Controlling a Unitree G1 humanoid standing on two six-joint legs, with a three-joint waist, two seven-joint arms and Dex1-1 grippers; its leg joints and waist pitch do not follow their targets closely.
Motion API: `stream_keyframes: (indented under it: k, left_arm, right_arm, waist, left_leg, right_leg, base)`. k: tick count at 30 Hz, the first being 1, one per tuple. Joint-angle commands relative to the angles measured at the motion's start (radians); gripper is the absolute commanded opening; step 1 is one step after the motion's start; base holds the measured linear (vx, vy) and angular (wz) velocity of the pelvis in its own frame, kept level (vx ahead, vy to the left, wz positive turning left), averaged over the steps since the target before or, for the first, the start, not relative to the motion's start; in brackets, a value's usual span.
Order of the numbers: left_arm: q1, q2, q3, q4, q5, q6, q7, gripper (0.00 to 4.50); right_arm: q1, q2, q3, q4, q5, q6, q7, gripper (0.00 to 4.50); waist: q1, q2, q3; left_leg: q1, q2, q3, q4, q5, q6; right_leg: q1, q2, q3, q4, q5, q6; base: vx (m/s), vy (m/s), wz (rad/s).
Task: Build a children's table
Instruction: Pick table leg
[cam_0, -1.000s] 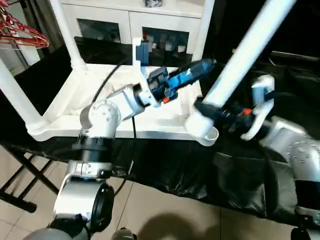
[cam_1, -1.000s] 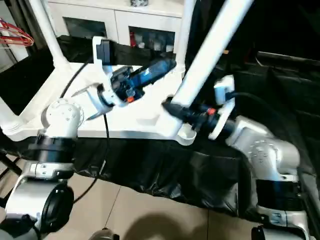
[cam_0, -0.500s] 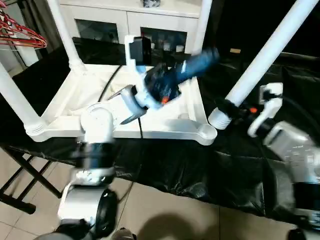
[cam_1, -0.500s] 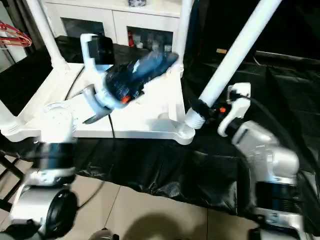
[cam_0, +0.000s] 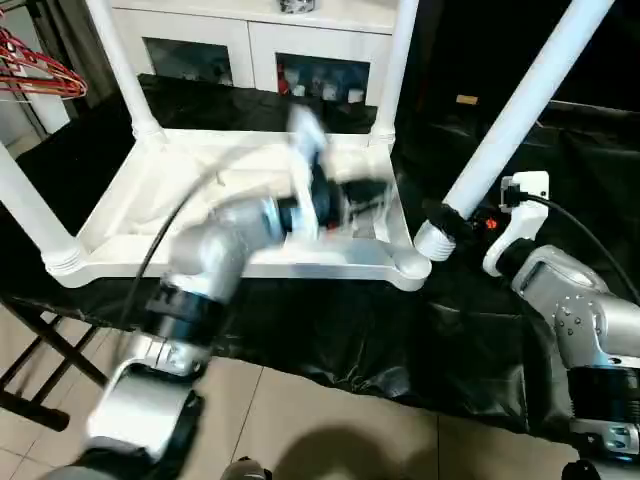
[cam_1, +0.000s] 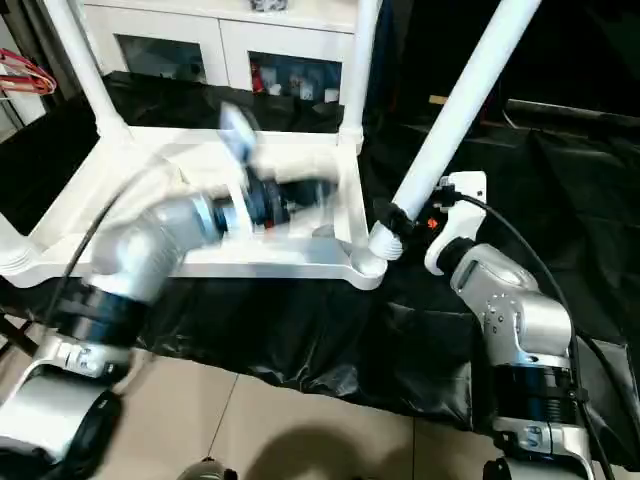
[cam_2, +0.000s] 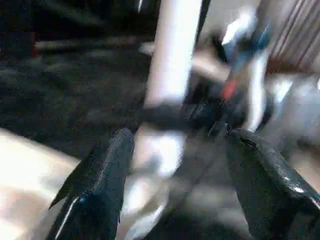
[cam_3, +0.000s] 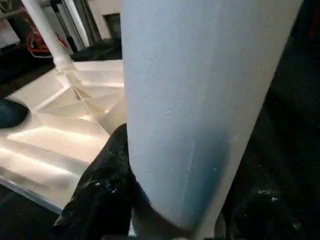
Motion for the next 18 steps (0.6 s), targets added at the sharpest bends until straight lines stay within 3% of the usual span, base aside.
stream_keyframes:
  k: [1,6,7,10,12,14,17,18]
  left_arm:
    - [-0.021,0.021,-0.074,0.077,0.108,-0.125,-0.046,3.28]
    - [-0.045,0.014,-0.12,0.263,0.19,-0.279,-0.09,3.28]
    - [-0.052,0.011,-0.125,0.291,0.198,-0.3,-0.096,3.0]
    - [-0.084,0.0,-0.138,0.379,0.23,-0.35,-0.091,2.93]
    - [-0.114,-0.015,-0.133,0.446,0.244,-0.375,-0.077,2.63]
    - [-0.147,-0.029,-0.126,0.516,0.259,-0.396,-0.069,2.49]
    - [-0.168,-0.039,-0.12,0.564,0.27,-0.415,-0.071,2.3]
    - [-0.186,-0.048,-0.114,0.612,0.279,-0.433,-0.082,2.17]
  right_arm:
    - [-0.012,-0.014,0.015,0.015,-0.026,-0.027,-0.003,1.88]
    - [-0.012,-0.018,0.032,0.029,-0.048,-0.044,-0.001,1.88]
    - [-0.012,-0.018,0.033,0.031,-0.05,-0.047,-0.001,1.88]
    - [-0.01,-0.018,0.03,0.032,-0.057,-0.05,-0.007,1.88]
    - [-0.007,-0.019,0.031,0.031,-0.061,-0.051,-0.007,1.88]
    - [0.001,-0.021,0.041,0.026,-0.068,-0.054,-0.006,1.88]
    - [0.007,-0.019,0.042,0.021,-0.072,-0.055,-0.005,1.88]
    - [0.012,-0.02,0.043,0.016,-0.074,-0.055,-0.005,1.88]
  waist:
    - [0.001,-0.012,-0.084]
    - [0.001,-0.012,-0.084]
    - [0.002,-0.013,-0.084]
    - [0.003,-0.01,-0.085]
    - [0.003,-0.01,-0.084]
    - [0.005,-0.004,-0.086]
    - [0.005,-0.009,-0.085]
    - [0.005,-0.005,-0.085]
  left_leg:
    - [0.008,-0.017,0.013,-0.067,-0.105,-0.003]
    - [0.007,-0.018,0.015,-0.065,-0.108,0.0]
    - [0.008,-0.017,0.015,-0.065,-0.117,0.002]
    - [0.009,-0.015,0.014,-0.064,-0.121,0.004]
    - [0.009,-0.017,0.015,-0.063,-0.127,0.006]
    - [0.009,-0.017,0.013,-0.062,-0.126,0.006]
    - [0.008,-0.019,0.013,-0.061,-0.128,0.01]
    - [0.007,-0.019,0.013,-0.061,-0.129,0.011]
  right_leg:
    - [0.078,-0.029,0.027,-0.062,-0.184,-0.116]
    - [0.079,-0.032,0.029,-0.059,-0.168,-0.141]
    - [0.08,-0.033,0.029,-0.06,-0.175,-0.143]
    - [0.08,-0.035,0.03,-0.056,-0.159,-0.161]
    - [0.079,-0.035,0.029,-0.058,-0.164,-0.169]
    - [0.082,-0.035,0.03,-0.056,-0.149,-0.175]
    - [0.084,-0.035,0.028,-0.058,-0.152,-0.178]
    - [0.083,-0.034,0.029,-0.059,-0.148,-0.182]
  base:
    - [0.0,0.0,0.0]
    - [0.0,0.0,0.0]
    - [0.0,0.0,0.0]
    - [0.0,0.0,0.0]
    - [0.0,0.0,0.0]
    - [0.0,0.0,0.0]
    - [0.0,0.0,0.0]
    - [0.0,0.0,0.0]
